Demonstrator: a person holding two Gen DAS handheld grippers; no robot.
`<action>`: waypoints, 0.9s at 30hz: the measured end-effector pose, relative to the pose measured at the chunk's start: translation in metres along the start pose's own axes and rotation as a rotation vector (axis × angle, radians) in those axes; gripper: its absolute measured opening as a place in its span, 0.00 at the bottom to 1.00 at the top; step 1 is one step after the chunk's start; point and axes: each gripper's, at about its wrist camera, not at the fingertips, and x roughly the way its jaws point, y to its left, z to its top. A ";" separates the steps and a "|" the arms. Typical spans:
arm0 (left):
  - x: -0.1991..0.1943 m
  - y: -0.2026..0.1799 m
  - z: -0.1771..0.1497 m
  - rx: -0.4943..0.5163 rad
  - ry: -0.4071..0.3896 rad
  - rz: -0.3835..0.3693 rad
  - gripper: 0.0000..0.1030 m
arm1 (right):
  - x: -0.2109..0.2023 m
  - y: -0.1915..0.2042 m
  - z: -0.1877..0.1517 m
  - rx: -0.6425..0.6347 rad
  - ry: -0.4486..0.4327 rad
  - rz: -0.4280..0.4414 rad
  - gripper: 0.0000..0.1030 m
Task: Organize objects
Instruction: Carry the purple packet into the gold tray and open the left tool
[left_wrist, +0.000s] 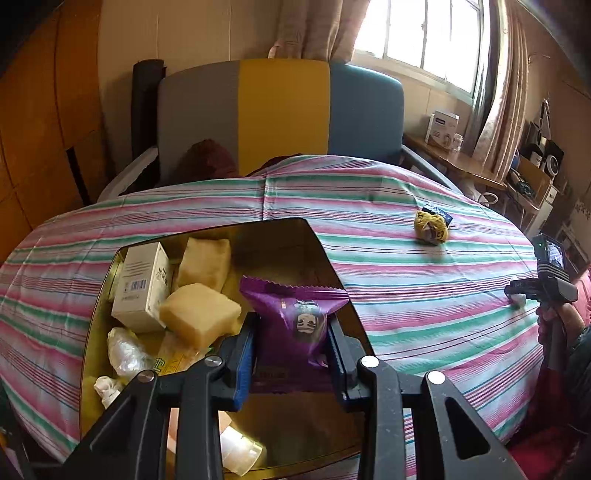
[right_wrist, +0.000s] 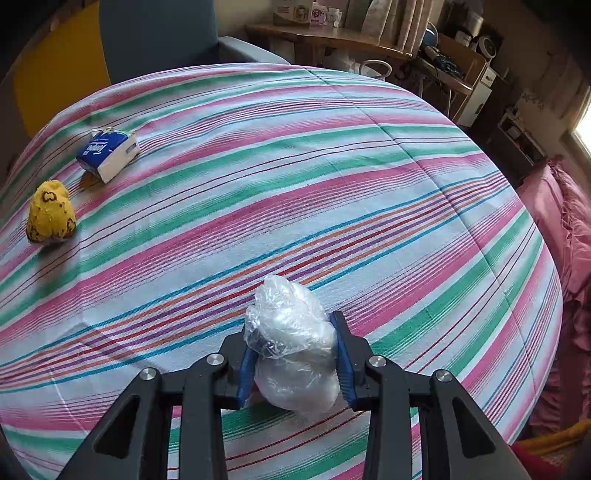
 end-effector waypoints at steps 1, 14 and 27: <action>0.000 0.001 -0.001 -0.002 0.002 0.001 0.33 | 0.003 -0.001 0.002 -0.001 0.000 0.000 0.37; 0.022 0.053 -0.019 -0.170 0.096 -0.081 0.33 | 0.002 0.005 0.001 -0.043 -0.019 -0.042 0.34; 0.087 0.070 0.043 -0.249 0.152 -0.156 0.33 | -0.003 0.008 0.006 -0.090 -0.021 -0.072 0.34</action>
